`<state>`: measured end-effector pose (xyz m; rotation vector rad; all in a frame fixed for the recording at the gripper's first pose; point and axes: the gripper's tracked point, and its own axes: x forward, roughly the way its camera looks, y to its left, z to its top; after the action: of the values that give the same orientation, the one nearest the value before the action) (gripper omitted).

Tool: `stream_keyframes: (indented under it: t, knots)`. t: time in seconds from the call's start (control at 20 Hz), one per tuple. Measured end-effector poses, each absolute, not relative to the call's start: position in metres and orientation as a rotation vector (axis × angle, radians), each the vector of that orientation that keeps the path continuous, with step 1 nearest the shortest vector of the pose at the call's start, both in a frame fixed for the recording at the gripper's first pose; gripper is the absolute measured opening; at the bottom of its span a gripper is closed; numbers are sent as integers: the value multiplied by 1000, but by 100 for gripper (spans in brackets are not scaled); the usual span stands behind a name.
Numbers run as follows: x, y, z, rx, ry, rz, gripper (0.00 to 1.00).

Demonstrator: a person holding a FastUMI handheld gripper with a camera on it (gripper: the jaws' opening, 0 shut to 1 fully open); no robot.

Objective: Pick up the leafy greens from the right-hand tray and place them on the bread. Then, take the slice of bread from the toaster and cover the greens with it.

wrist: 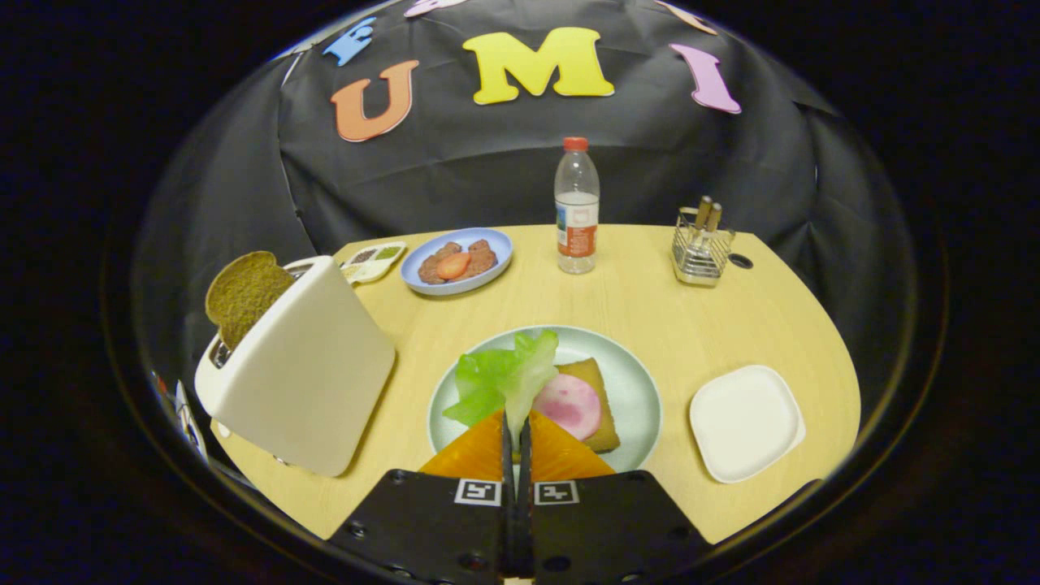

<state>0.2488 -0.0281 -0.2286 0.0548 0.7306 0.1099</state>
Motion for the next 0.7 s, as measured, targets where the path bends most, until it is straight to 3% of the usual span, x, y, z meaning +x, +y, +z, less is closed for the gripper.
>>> stream_keyframes:
  t: [0.3,0.45,0.5,0.55,0.7]
  knots:
    - [243,-51,-242,58,740,71,1]
    - [241,-58,-252,82,760,49,8]
    - [240,-60,-254,84,760,41,18]
    - [238,-63,-253,89,755,35,18]
    - [234,-70,-244,90,712,1,42]
